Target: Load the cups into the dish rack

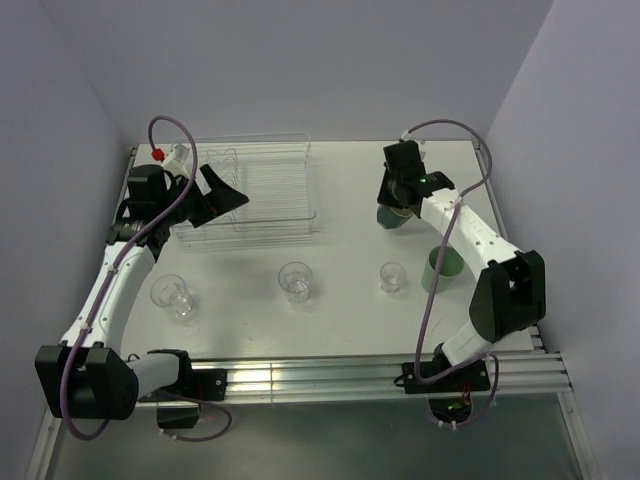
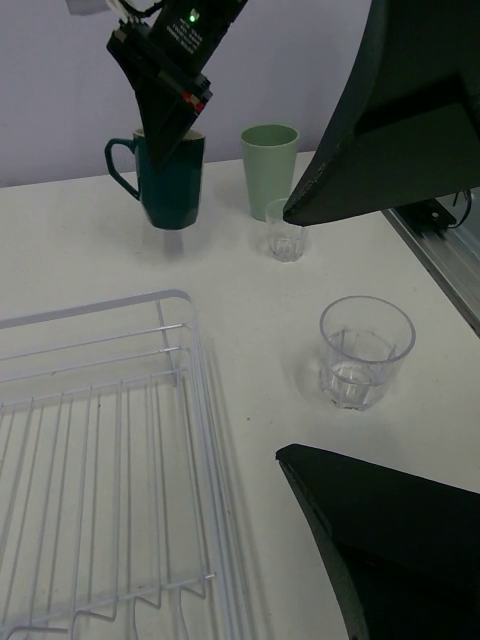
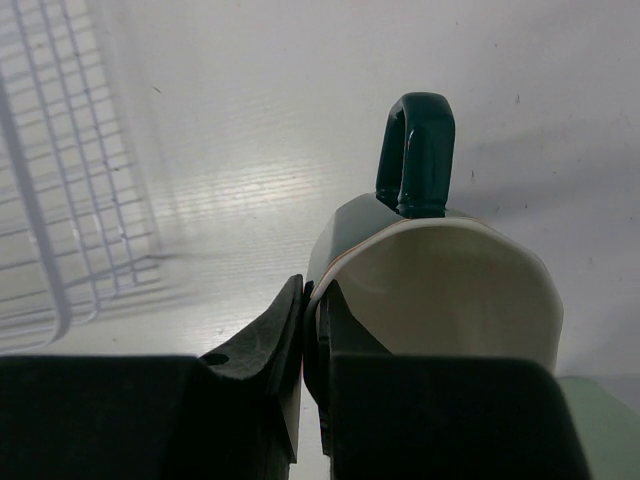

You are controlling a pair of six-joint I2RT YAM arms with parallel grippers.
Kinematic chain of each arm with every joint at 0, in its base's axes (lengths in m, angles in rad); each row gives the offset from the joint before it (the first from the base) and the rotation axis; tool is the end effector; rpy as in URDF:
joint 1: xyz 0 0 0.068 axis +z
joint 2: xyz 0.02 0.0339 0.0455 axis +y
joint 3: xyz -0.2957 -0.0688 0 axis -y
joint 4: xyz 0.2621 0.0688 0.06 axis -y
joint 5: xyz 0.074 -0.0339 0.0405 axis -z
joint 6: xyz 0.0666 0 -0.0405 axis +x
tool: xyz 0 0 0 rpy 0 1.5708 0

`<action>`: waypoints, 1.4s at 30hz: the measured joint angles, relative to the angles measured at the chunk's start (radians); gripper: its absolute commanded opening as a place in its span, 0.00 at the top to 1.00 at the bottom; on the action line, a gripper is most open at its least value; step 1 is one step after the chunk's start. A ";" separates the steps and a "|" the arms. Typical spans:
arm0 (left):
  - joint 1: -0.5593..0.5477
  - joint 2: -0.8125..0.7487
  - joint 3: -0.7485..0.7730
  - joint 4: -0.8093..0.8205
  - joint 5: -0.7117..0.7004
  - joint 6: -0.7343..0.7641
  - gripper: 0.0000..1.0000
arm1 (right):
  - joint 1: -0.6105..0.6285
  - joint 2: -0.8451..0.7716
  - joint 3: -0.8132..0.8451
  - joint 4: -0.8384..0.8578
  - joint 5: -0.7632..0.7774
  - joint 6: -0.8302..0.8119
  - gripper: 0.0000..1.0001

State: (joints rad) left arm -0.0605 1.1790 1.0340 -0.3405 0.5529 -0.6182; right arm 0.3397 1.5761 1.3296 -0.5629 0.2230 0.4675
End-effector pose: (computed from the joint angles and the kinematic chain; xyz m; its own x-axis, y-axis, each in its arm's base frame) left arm 0.2880 -0.0525 0.3473 -0.6781 -0.4530 -0.5787 0.1498 0.6857 -0.7123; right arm 0.3691 0.1148 0.3028 -0.6909 0.2220 -0.6880 0.1459 0.9749 0.1680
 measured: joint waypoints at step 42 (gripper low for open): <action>-0.185 0.358 0.064 0.923 0.102 -0.526 0.01 | 0.079 0.071 0.263 0.588 -0.788 0.540 1.00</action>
State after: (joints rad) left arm -0.2455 1.5368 1.0977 0.5823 0.6552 -1.1442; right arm 0.4187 1.6470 1.5929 0.0254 -0.5648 1.0077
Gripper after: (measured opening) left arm 0.992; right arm 0.093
